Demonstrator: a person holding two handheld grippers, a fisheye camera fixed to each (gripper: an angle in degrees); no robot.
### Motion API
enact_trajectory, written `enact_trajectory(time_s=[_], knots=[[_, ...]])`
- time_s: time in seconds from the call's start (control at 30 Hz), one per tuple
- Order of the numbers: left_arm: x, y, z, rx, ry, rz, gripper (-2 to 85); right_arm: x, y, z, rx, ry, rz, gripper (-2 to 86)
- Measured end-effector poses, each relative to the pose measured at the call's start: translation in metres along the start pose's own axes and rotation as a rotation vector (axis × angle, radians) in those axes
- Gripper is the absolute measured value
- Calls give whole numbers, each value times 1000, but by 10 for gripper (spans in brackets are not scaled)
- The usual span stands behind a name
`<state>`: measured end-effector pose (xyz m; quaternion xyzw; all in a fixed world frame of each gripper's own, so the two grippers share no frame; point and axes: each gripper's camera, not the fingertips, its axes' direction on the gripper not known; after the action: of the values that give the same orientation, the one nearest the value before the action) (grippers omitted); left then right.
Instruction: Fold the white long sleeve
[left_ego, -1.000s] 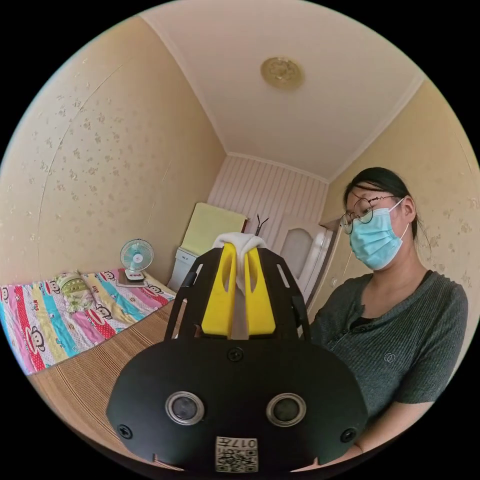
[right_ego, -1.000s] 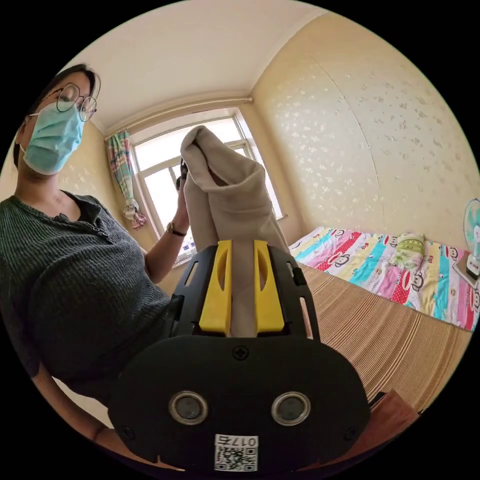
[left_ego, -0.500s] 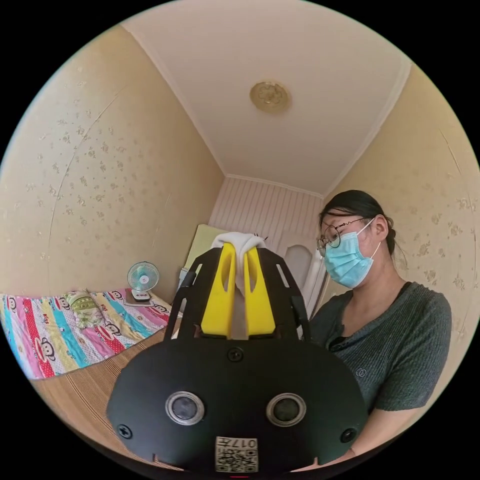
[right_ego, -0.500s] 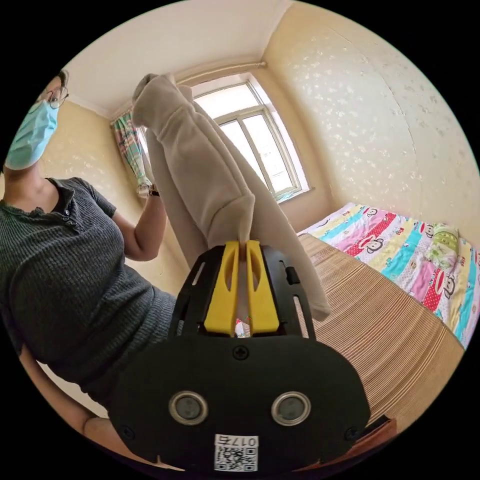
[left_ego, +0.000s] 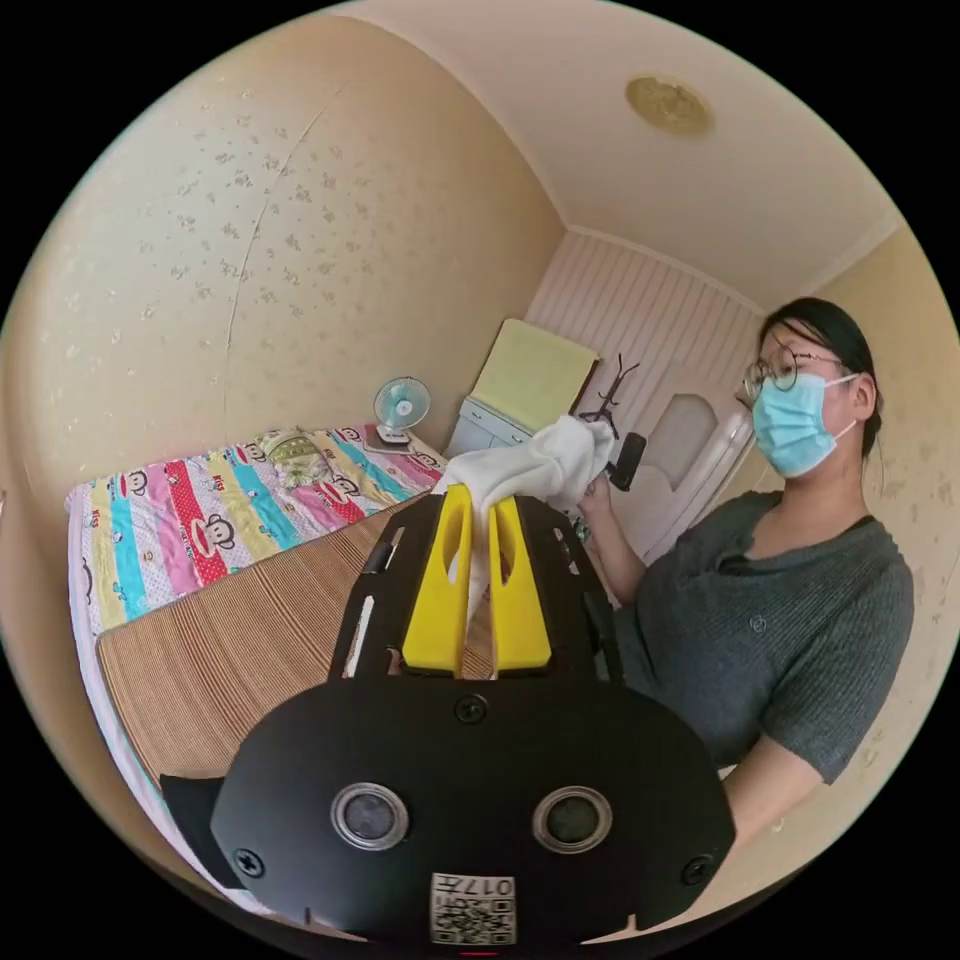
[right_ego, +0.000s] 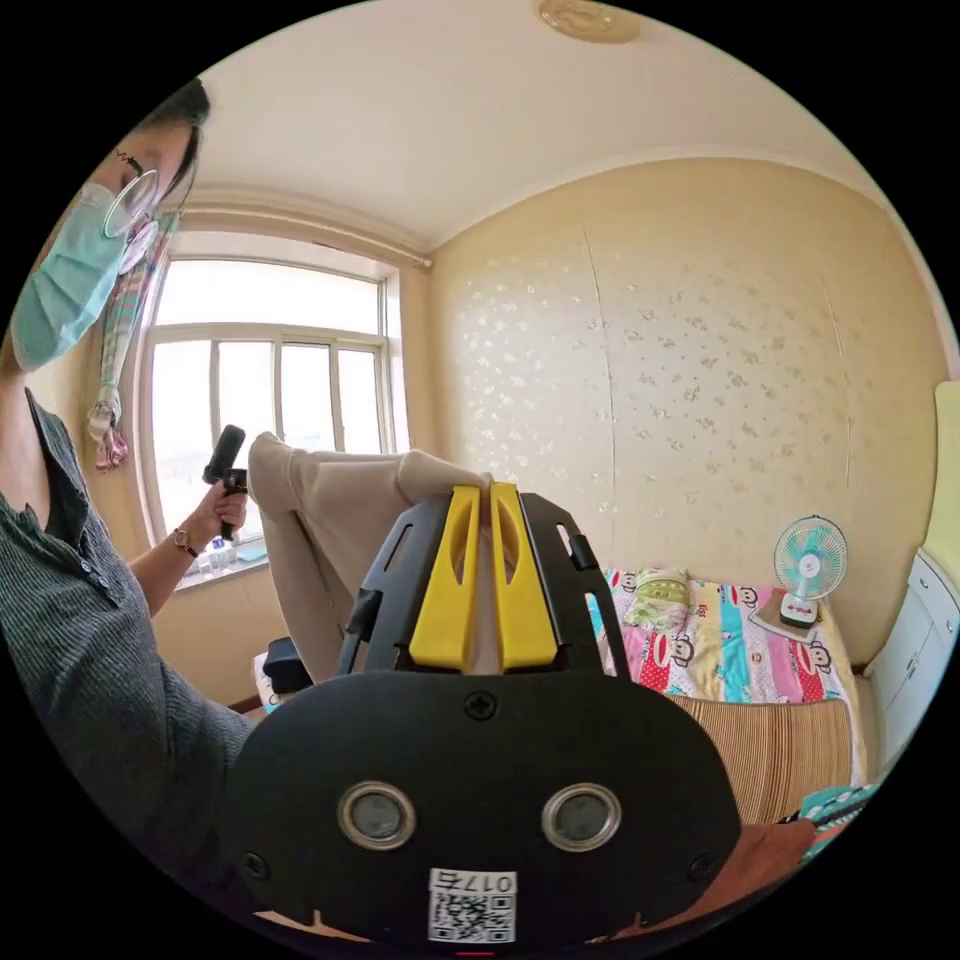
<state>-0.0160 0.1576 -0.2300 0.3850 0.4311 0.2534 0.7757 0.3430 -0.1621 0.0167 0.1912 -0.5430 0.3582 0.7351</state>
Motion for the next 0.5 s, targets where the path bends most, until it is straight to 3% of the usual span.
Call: enact_trajectory(time_s=[0.07,0.13,0.3,0.5], knots=[[9,-8,-16,-28,8,55,-1,-23,-22,-17,59,133,-25,26],[4,-34,-36,-51,-23,-19,1,-44,-44,-20,70,262,-71,26],[-37,-100,-42,-154,-142,-33,3,-53,-102,34,-4,570,-105,28],[-237,-162,58,-368,-170,-306,16,130,-84,257,-562,662,4,37]])
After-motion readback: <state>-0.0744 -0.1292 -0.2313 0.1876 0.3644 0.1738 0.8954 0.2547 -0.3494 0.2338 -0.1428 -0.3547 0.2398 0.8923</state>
